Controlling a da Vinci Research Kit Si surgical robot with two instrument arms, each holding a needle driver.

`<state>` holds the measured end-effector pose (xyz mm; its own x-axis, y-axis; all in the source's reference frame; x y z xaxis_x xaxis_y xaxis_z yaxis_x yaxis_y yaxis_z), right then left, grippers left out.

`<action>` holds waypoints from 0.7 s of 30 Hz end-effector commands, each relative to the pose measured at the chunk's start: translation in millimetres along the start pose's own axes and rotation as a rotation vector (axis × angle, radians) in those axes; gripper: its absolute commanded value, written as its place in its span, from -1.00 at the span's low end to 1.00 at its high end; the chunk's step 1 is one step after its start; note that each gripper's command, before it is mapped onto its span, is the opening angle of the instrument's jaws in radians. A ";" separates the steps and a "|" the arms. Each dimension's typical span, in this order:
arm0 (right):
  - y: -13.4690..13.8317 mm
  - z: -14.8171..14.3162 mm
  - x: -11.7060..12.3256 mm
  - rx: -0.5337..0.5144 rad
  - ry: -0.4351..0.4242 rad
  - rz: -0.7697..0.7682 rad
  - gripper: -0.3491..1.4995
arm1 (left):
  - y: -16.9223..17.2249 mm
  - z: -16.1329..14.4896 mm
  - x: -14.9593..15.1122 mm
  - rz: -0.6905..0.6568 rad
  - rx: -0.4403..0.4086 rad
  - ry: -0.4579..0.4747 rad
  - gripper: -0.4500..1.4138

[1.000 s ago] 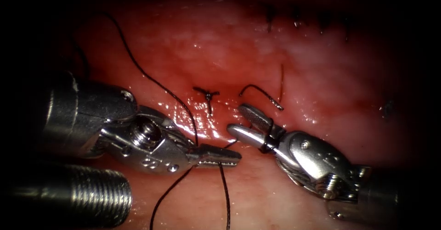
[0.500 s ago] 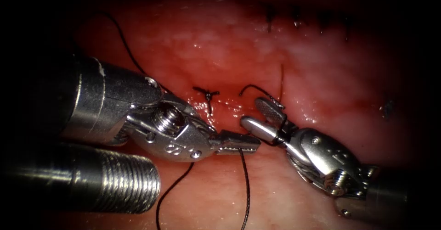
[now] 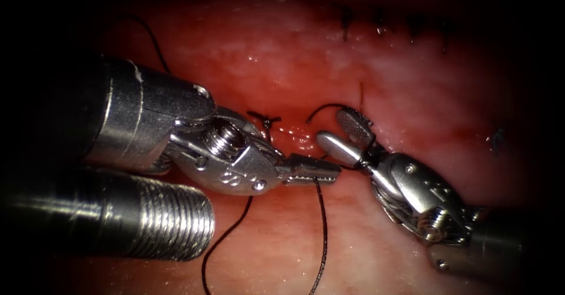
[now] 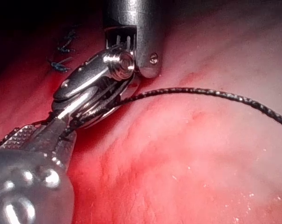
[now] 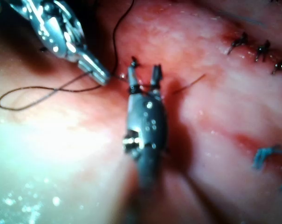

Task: Wound Closure

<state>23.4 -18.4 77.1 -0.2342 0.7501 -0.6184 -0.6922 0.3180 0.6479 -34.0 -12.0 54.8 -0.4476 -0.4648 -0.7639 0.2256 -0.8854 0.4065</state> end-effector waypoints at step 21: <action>0.3 1.1 -2.2 -0.056 -0.023 0.157 0.35 | -0.8 0.8 0.3 -0.012 0.001 0.002 -1.00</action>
<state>23.8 -18.9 78.7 -0.3305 0.8004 -0.5001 -0.6862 0.1600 0.7096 -34.3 -11.3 54.1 -0.4480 -0.4530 -0.7708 0.2209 -0.8915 0.3955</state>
